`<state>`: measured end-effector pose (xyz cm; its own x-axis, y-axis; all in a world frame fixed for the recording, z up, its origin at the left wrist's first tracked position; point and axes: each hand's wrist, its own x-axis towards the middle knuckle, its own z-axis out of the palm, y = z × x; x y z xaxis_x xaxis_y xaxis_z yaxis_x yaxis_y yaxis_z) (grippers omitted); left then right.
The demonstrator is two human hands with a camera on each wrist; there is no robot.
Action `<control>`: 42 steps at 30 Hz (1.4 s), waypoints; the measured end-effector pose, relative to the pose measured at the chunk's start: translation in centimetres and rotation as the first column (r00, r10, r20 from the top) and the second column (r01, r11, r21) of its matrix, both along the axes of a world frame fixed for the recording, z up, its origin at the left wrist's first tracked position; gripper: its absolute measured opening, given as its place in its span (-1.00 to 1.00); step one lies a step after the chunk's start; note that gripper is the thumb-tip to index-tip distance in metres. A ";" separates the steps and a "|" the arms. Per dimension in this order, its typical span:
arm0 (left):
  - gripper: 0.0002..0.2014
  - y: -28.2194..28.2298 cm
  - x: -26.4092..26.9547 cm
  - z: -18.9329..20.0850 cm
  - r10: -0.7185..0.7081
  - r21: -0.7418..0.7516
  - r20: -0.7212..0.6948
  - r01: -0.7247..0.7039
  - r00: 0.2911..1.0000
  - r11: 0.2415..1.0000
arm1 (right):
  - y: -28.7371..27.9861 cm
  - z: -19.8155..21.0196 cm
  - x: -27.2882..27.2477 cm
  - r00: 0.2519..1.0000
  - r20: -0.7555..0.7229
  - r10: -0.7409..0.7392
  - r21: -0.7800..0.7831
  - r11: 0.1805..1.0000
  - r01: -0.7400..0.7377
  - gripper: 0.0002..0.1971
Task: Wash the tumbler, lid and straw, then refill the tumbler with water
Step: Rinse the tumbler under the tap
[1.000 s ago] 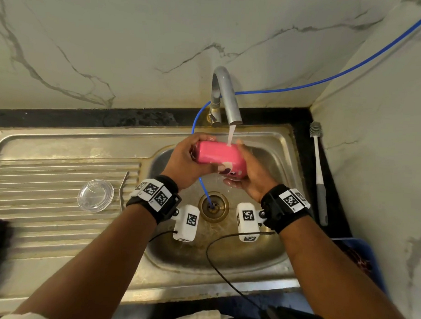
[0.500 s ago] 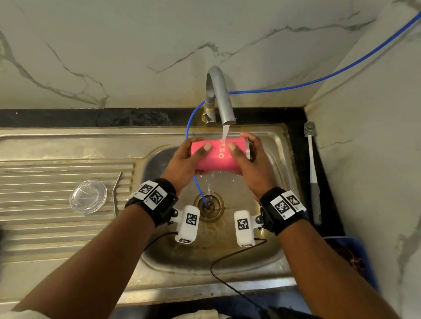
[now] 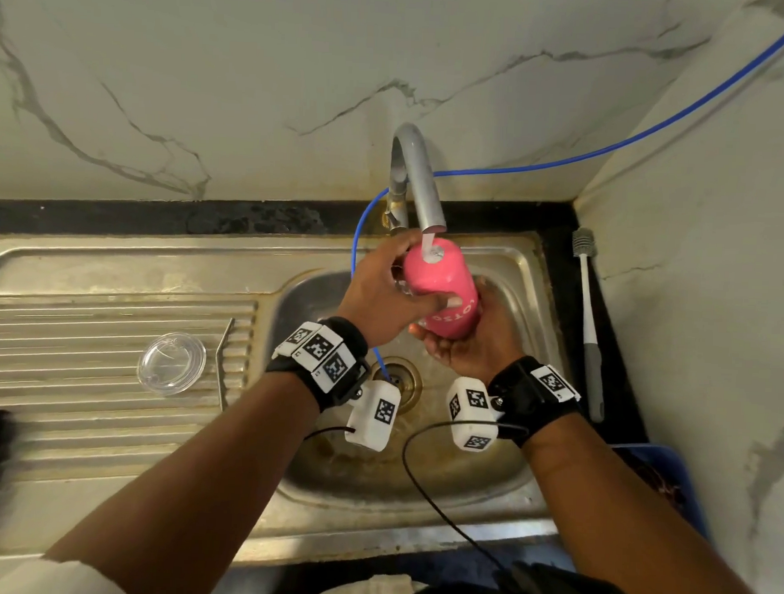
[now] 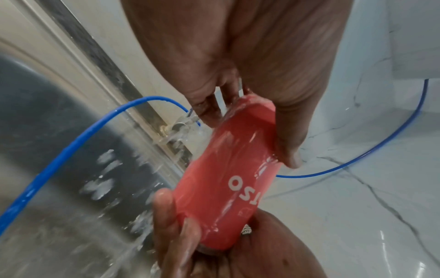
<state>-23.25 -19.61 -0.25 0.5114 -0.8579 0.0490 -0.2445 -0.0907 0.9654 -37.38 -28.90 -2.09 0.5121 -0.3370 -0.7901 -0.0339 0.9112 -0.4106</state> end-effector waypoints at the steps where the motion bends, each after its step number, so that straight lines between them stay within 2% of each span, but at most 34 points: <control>1: -0.11 -0.1 -0.1 0.2 0.001 0.001 -0.015 -0.001 1.000 1.000 | 0.1 0.0 -0.1 1.000 0.001 0.012 0.018 1.000 -0.012 -0.16; 5: -0.35 -0.3 0.3 0.4 0.115 0.028 -0.052 -0.114 0.992 0.993 | 0.6 -0.1 -0.4 0.997 0.009 0.080 -0.041 0.996 -0.080 -0.14; 9: -0.55 0.1 1.6 -0.4 0.264 0.190 -0.216 -0.225 0.940 0.956 | 0.7 1.0 -0.2 0.992 0.045 0.120 -0.213 0.971 -0.108 -0.32; 12: -0.50 0.8 2.1 -0.8 0.301 0.281 -0.374 -0.202 0.877 0.938 | 0.8 2.6 0.2 0.986 -0.020 0.168 -0.355 0.920 -0.164 -0.40; 15: -0.50 1.7 2.2 -0.8 0.259 0.289 -0.412 -0.145 0.874 0.946 | 1.1 3.6 0.6 0.977 -0.093 0.193 -0.461 0.861 -0.215 -0.47; 18: -0.53 2.3 2.3 -1.1 0.269 0.320 -0.505 -0.111 0.820 0.941 | 1.4 4.0 0.6 0.958 -0.209 0.195 -0.654 0.701 -0.286 -0.54; 20: -0.54 2.7 2.5 -1.3 0.302 0.341 -0.572 -0.114 0.763 0.933 | 1.7 4.2 0.6 0.941 -0.277 0.197 -0.776 0.531 -0.339 -0.54; 23: -0.39 3.2 3.0 -1.9 0.312 0.376 -0.626 -0.073 0.715 0.924 | 1.9 4.9 0.7 0.905 -0.393 0.164 -0.871 0.249 -0.424 -0.40; 26: -0.16 3.6 3.1 -2.4 0.287 0.389 -0.660 -0.011 0.694 0.921 | 1.9 5.2 0.9 0.898 -0.409 0.164 -0.896 0.114 -0.429 -0.25; 28: -0.04 3.8 3.1 -2.6 0.287 0.367 -0.700 -0.014 0.654 0.930 | 1.9 5.5 0.9 0.873 -0.453 0.183 -0.886 0.018 -0.463 -0.08; 30: -0.06 3.7 3.0 -2.6 0.280 0.322 -0.753 -0.038 0.596 0.946 | 1.8 5.5 0.7 0.854 -0.481 0.198 -0.876 -0.063 -0.479 0.02; 32: -0.18 3.4 2.9 -2.2 0.260 0.267 -0.801 -0.066 0.539 0.961 | 1.8 5.4 0.5 0.844 -0.493 0.211 -0.870 -0.141 -0.472 0.07; 34: -0.28 3.1 2.9 -1.9 0.215 0.195 -0.823 -0.093 0.527 0.976 | 1.9 5.0 0.1 0.847 -0.486 0.215 -0.870 -0.215 -0.444 0.09; 36: -0.33 2.8 2.9 -1.5 0.159 0.125 -0.811 -0.099 0.563 0.987 | 2.2 4.4 -0.5 0.860 -0.460 0.219 -0.881 -0.232 -0.412 0.09; 38: -0.31 2.7 2.9 -1.2 0.096 0.066 -0.786 -0.071 0.611 0.995 | 2.5 3.4 -1.2 0.871 -0.436 0.225 -0.896 -0.197 -0.397 0.10; 42: -0.19 2.7 2.7 -1.2 -0.063 -0.053 -0.725 0.036 0.686 0.998 | 2.8 1.7 -2.3 0.891 -0.385 0.240 -0.919 -0.012 -0.394 0.13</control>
